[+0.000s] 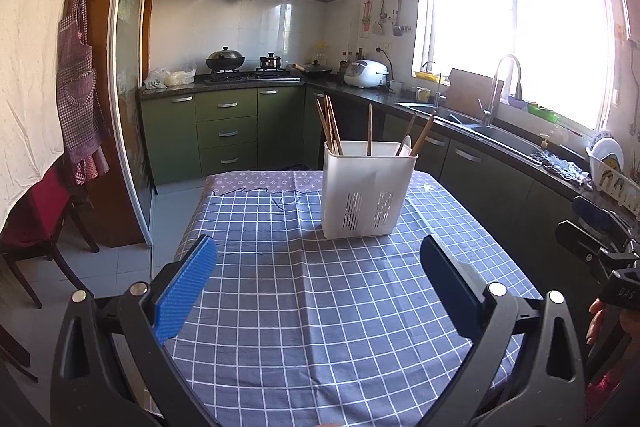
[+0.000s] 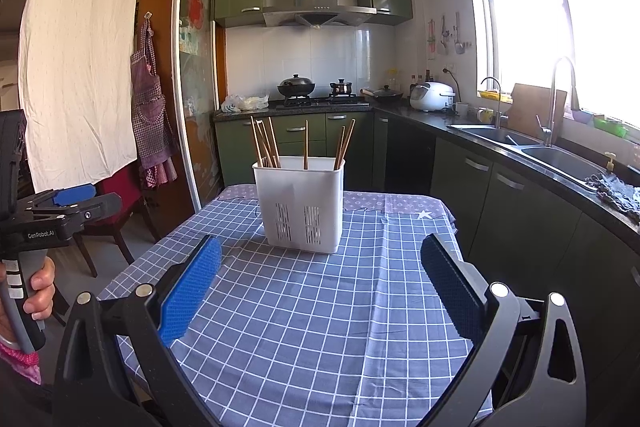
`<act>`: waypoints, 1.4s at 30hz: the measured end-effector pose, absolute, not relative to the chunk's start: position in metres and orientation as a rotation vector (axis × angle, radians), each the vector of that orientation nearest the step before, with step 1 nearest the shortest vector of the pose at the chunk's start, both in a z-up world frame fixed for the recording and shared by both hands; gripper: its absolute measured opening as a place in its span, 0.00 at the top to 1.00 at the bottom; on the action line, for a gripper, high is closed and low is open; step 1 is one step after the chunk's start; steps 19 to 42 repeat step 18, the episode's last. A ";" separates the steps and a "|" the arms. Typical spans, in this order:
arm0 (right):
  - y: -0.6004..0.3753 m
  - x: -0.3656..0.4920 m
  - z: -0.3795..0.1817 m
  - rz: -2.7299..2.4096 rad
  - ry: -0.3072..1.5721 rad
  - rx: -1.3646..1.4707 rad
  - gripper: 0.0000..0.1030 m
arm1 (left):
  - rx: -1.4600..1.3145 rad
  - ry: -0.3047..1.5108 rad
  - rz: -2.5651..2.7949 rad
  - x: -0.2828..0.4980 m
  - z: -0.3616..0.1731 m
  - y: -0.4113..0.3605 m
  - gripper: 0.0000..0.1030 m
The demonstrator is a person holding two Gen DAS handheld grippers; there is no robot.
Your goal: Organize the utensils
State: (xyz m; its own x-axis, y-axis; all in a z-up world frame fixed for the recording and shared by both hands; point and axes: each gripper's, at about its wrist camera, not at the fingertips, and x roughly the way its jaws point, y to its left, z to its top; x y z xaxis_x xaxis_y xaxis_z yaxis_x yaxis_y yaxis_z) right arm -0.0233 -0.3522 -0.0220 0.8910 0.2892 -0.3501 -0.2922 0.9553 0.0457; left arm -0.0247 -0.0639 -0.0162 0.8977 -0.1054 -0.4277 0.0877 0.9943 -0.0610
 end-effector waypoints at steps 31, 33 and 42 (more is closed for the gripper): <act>-0.355 -0.015 -0.026 0.312 0.380 0.000 0.04 | -0.002 0.475 -0.084 -0.012 -0.027 -0.065 0.06; -0.355 -0.015 -0.026 0.312 0.380 0.000 0.04 | -0.002 0.475 -0.084 -0.012 -0.027 -0.065 0.06; -0.355 -0.015 -0.026 0.312 0.380 0.000 0.04 | -0.002 0.475 -0.084 -0.012 -0.027 -0.065 0.06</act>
